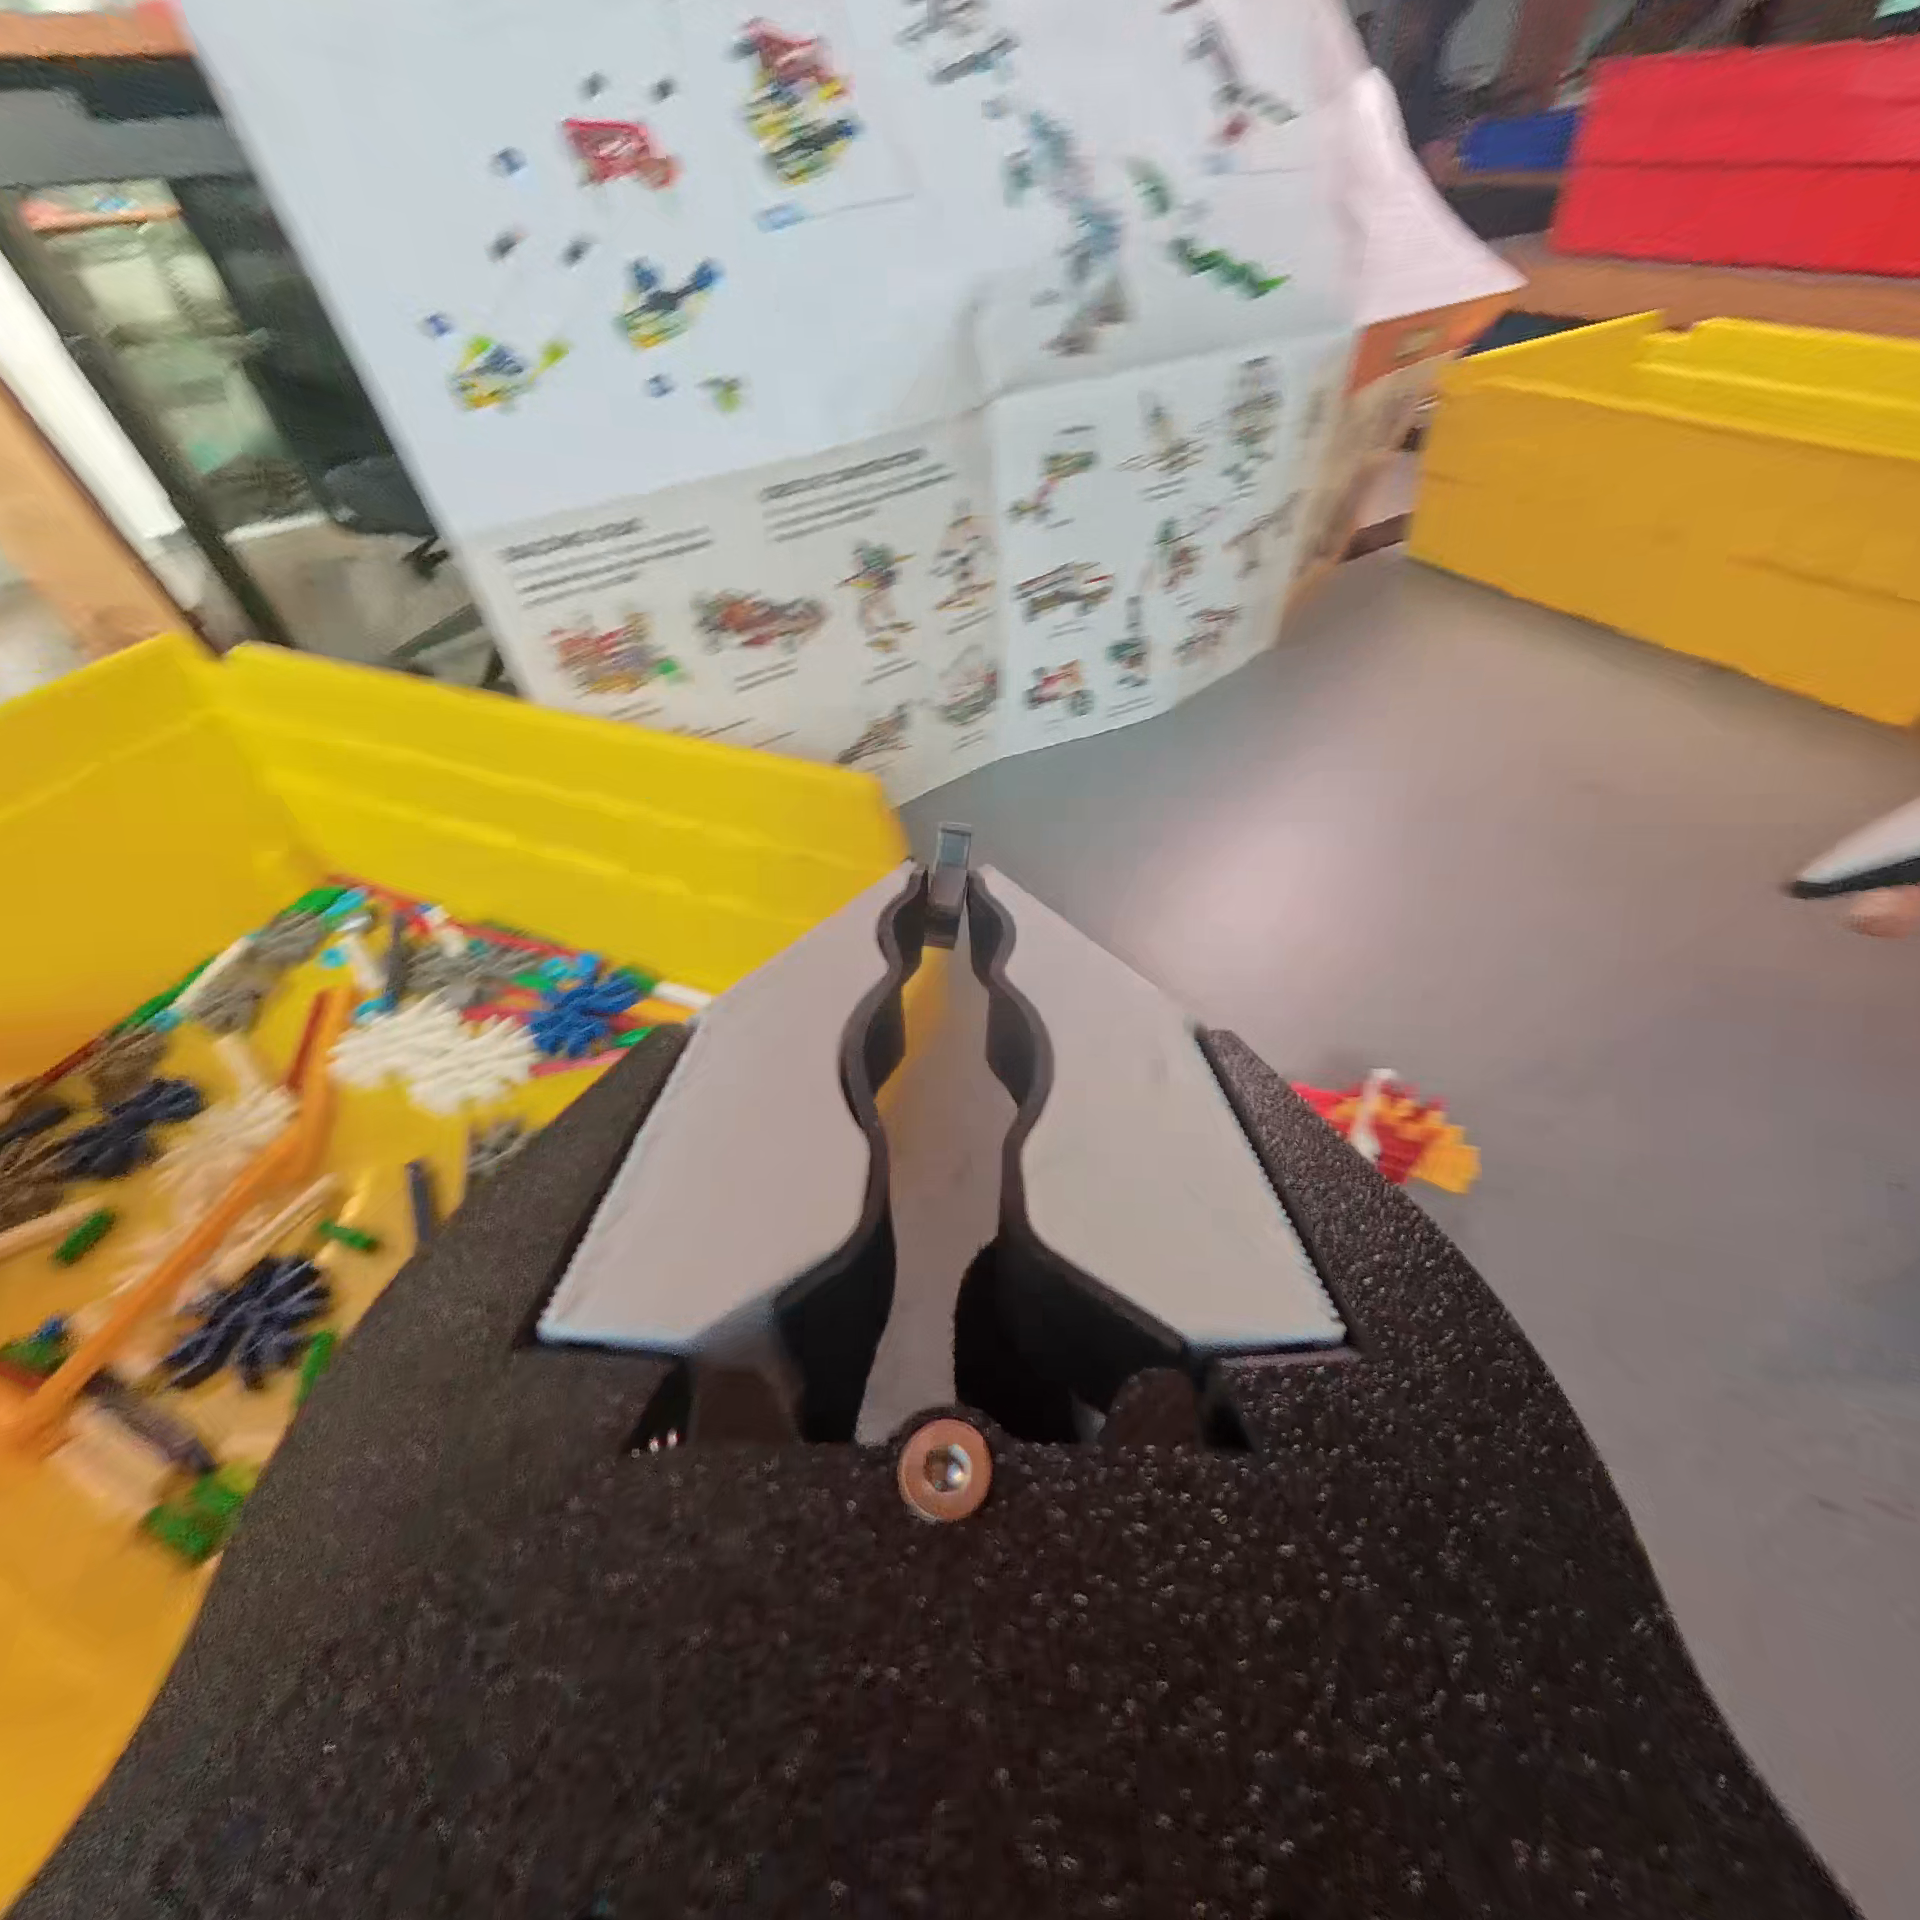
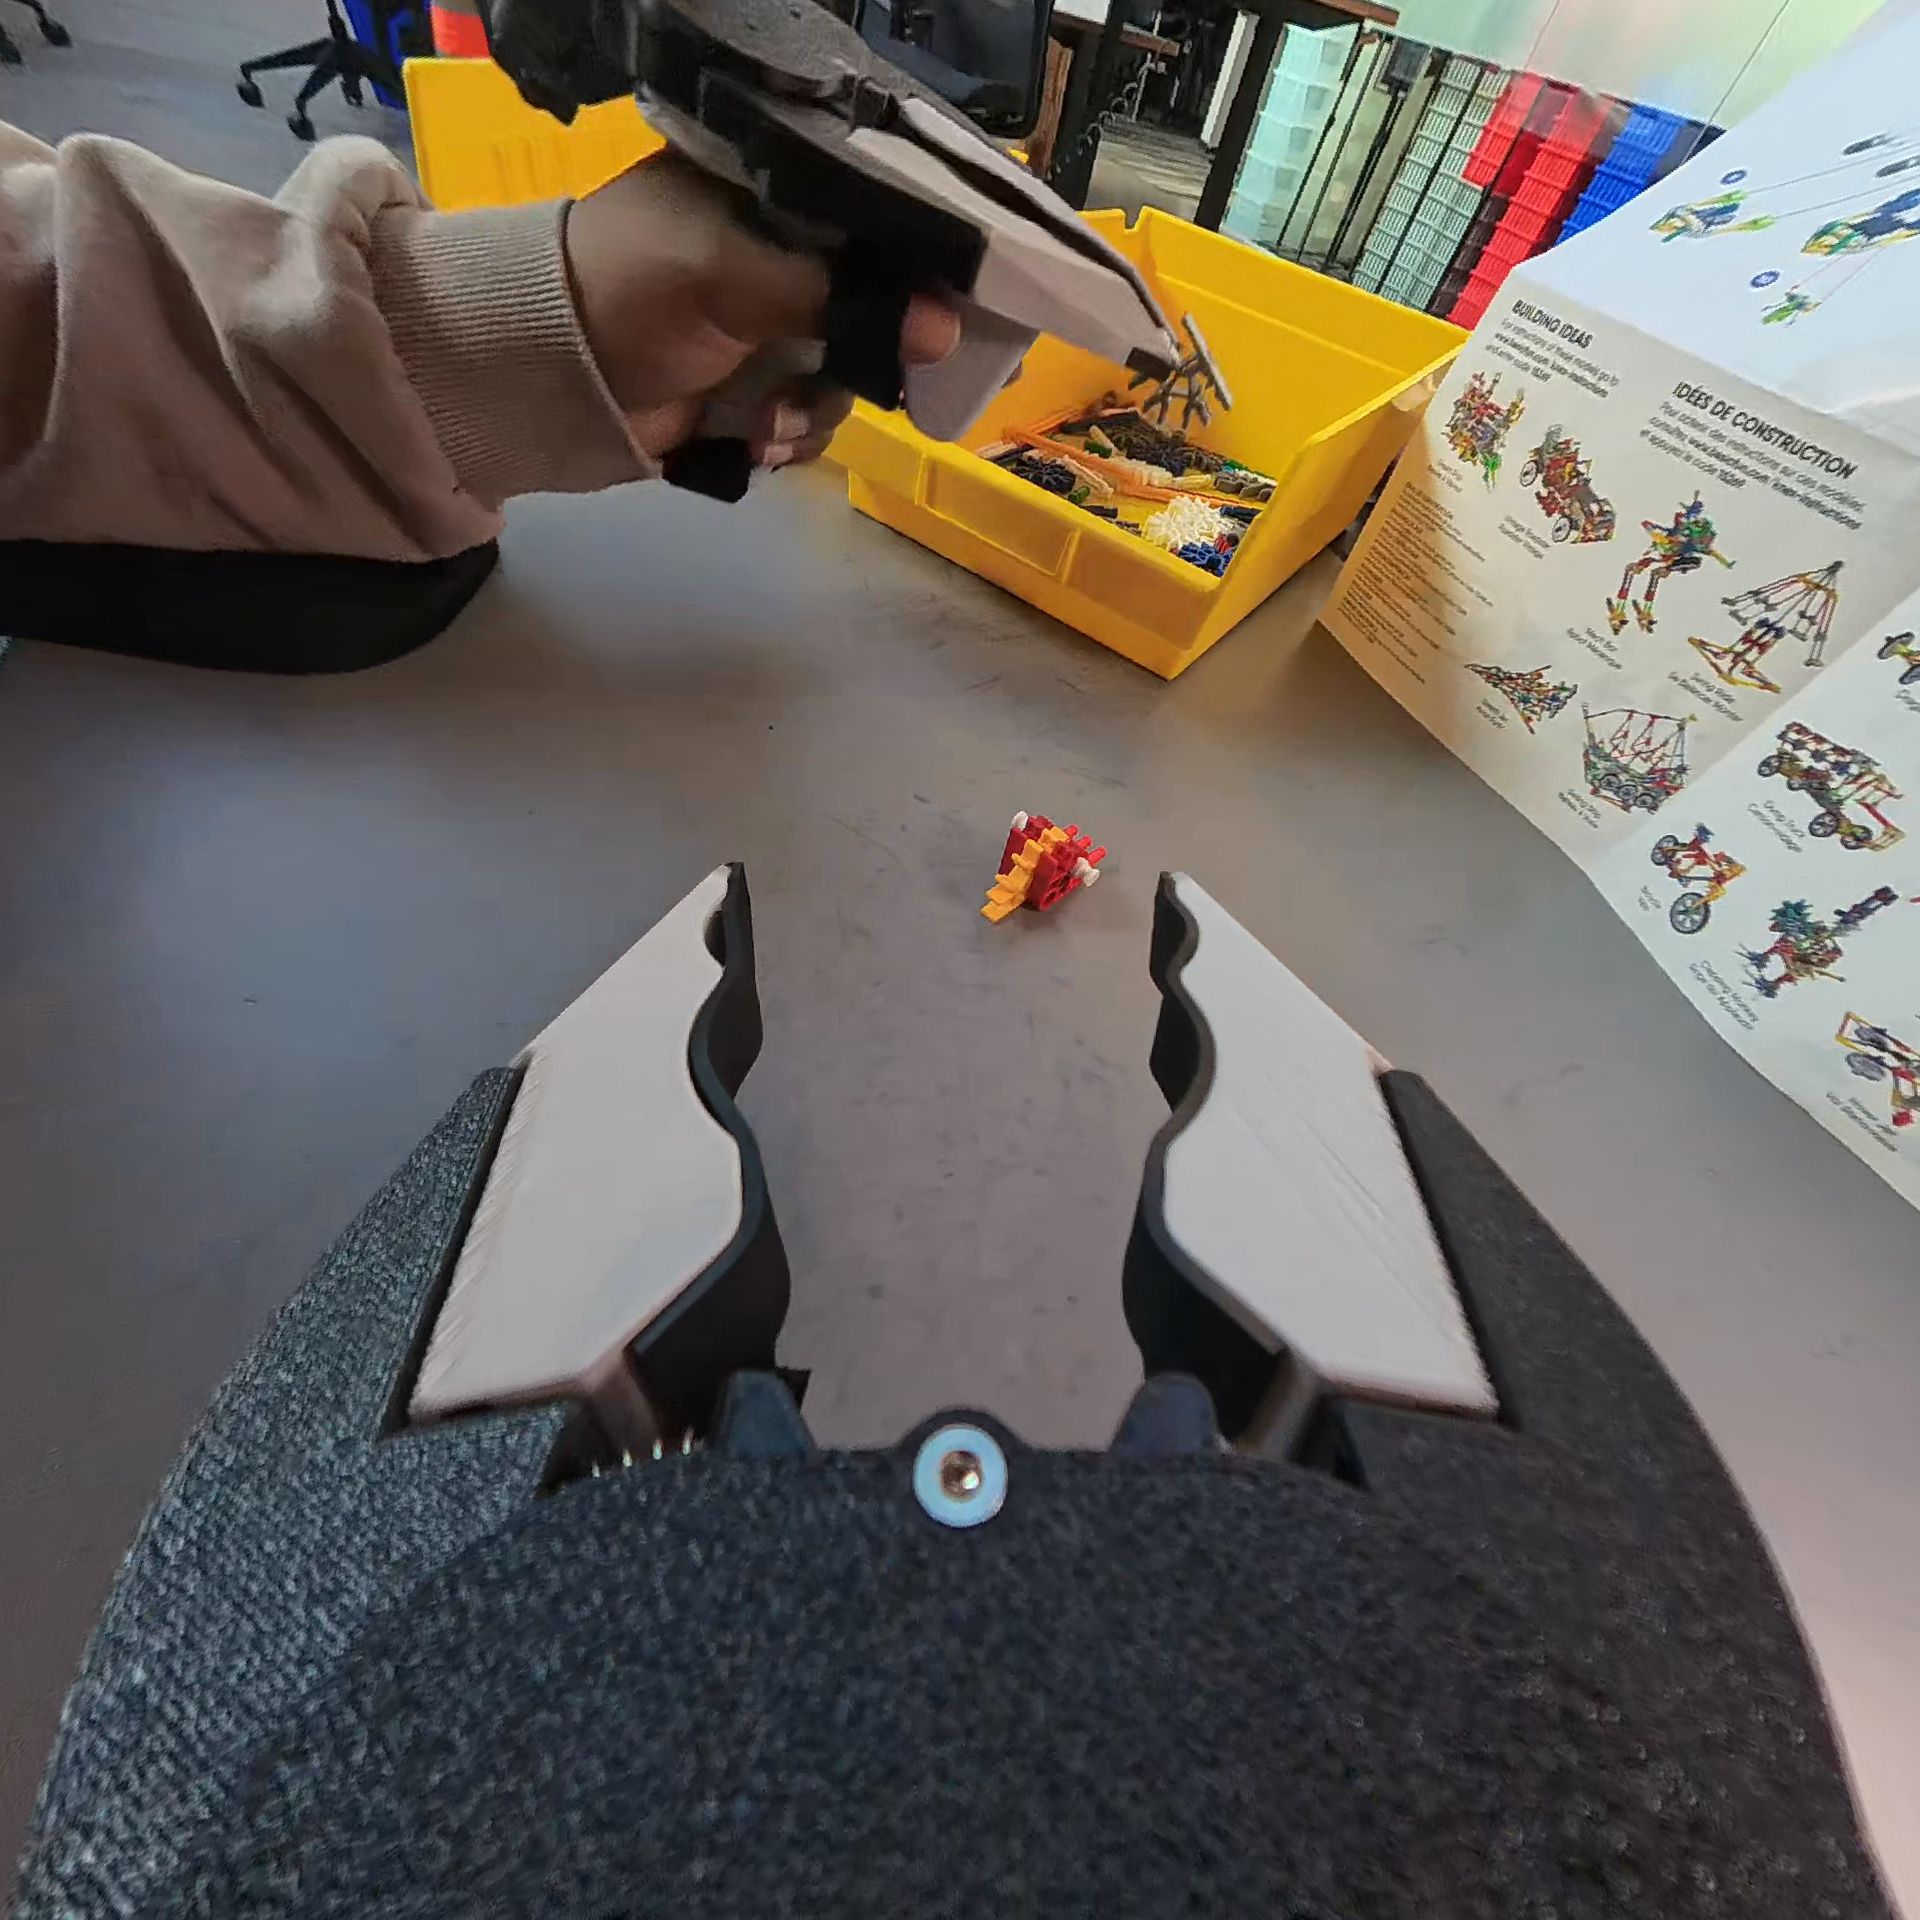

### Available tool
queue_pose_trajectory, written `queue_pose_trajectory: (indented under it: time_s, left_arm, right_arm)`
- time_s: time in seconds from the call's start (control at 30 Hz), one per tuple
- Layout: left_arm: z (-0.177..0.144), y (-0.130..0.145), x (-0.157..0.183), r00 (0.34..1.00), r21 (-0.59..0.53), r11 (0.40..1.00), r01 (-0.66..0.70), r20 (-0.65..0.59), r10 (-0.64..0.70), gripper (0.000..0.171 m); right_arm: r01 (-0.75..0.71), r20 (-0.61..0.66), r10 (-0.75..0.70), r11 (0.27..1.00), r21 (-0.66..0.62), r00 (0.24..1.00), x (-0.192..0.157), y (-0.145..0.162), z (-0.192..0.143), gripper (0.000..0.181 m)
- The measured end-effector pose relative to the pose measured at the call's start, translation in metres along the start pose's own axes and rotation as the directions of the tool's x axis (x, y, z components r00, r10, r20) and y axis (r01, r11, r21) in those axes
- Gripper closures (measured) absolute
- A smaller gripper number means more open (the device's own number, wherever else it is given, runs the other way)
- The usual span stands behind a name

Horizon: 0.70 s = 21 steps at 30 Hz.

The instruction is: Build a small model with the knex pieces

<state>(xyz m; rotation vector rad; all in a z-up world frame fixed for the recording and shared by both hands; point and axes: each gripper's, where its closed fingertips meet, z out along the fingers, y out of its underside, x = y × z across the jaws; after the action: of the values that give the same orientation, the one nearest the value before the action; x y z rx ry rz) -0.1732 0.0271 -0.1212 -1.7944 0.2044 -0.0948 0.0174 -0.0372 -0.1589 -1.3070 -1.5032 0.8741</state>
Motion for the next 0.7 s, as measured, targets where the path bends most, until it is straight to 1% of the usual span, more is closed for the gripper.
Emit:
queue_pose_trajectory:
  time_s: [0.03,0.07,0.1,0.13,0.17,0.2,0.27,0.33,0.37,0.43,0.53,0.63,0.7]
  left_arm:
    - [0.001,0.007,-0.023,0.997,-0.034,0.999,0.029,0.068,-0.027,0.149]
    - [0.002,0.013,-0.036,0.994,-0.053,0.997,0.059,0.091,-0.054,0.132]
    - [0.003,0.016,-0.04,0.994,-0.061,0.995,0.085,0.074,-0.08,0.126]
    - [0.003,0.017,-0.036,0.994,-0.054,0.993,0.108,0.041,-0.106,0.125]
    - [0.004,0.016,-0.026,0.992,-0.041,0.992,0.122,-0.013,-0.123,0.125]
    - [0.006,0.015,-0.009,0.987,-0.035,0.991,0.126,-0.094,-0.129,0.125]
    - [0.008,0.021,0.035,0.948,-0.079,0.991,0.107,-0.293,-0.126,0.125]
    - [0.008,0.035,0.072,0.898,-0.143,0.989,0.032,-0.43,-0.092,0.125]
    - [0.008,0.044,0.087,0.879,-0.17,0.985,-0.025,-0.474,-0.06,0.125]
    - [0.009,0.06,0.107,0.857,-0.205,0.969,-0.137,-0.515,0.012,0.125]
    - [0.012,0.083,0.127,0.828,-0.259,0.926,-0.276,-0.553,0.092,0.13]
    - [0.017,0.098,0.137,0.813,-0.288,0.892,-0.349,-0.567,0.136,0.136]
    - [0.022,0.097,0.14,0.811,-0.279,0.883,-0.377,-0.56,0.169,0.15]
  right_arm:
    - [0.004,0.008,-0.004,1.0,-0.012,1.0,-0.002,0.002,0.001,0.107]
    - [0.011,0.014,-0.011,1.0,-0.022,1.0,-0.004,0.003,0.002,0.107]
    - [0.02,0.017,-0.02,0.999,-0.032,1.0,-0.005,0.005,0.003,0.107]
    - [0.029,0.014,-0.028,0.999,-0.044,0.999,-0.006,0.006,0.003,0.108]
    - [0.038,0.011,-0.037,0.998,-0.058,0.999,-0.007,0.009,0.004,0.109]
    - [0.046,0.006,-0.046,0.996,-0.073,0.999,-0.007,0.011,0.004,0.11]
    - [0.063,0.01,-0.063,0.994,-0.091,0.998,-0.009,0.014,0.005,0.114]
    - [0.075,0.007,-0.075,0.992,-0.104,0.997,-0.009,0.017,0.006,0.121]
    - [0.082,0.012,-0.081,0.99,-0.113,0.997,-0.01,0.018,0.007,0.124]
    - [0.097,0.026,-0.095,0.988,-0.119,0.995,-0.013,0.02,0.007,0.133]
    - [0.101,0.022,-0.1,0.987,-0.122,0.995,-0.013,0.02,0.007,0.134]
    - [0.101,0.023,-0.099,0.986,-0.131,0.995,-0.013,0.022,0.009,0.133]
    - [0.106,0.027,-0.104,0.985,-0.138,0.994,-0.014,0.023,0.009,0.134]
